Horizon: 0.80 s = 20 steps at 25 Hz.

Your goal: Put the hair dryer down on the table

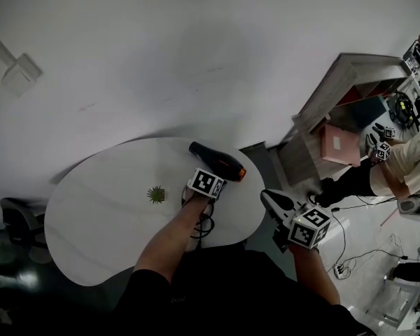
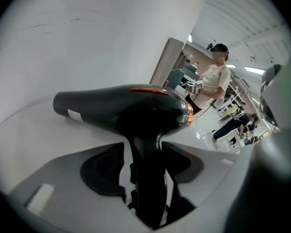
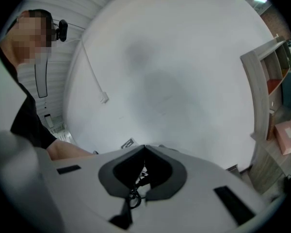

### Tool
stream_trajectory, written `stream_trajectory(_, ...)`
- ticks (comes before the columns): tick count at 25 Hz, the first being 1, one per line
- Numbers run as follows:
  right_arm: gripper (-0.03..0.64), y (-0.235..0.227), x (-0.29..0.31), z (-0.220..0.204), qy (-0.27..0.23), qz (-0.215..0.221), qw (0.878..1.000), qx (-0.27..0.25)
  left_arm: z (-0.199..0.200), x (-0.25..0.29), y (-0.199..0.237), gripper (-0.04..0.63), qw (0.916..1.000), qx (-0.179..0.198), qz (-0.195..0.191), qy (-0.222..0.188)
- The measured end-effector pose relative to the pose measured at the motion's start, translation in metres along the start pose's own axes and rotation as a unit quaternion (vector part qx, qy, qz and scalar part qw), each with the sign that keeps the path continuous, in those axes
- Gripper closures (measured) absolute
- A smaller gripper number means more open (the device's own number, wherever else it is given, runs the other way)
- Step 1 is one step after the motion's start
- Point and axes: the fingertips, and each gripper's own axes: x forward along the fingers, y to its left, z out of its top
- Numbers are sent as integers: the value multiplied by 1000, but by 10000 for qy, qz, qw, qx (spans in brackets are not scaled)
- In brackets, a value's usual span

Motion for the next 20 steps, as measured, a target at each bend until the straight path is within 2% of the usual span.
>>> stream_trajectory(5, 604, 5, 7, 3, 3, 131, 9999, -55, -1, -16, 2, 347, 9998, -125, 21, -166)
stream_trajectory(9, 604, 9, 12, 6, 20, 264, 9996, -109, 6, -36, 8, 347, 9990, -62, 195, -407)
stream_trajectory(14, 604, 15, 22, 10, 44, 428, 9989, -171, 22, -75, 23, 350, 9945, -240, 376, -950)
stream_trajectory(20, 604, 27, 35, 15, 78, 648, 9974, -293, 32, -125, 27, 366, 9831, -280, 615, -1703)
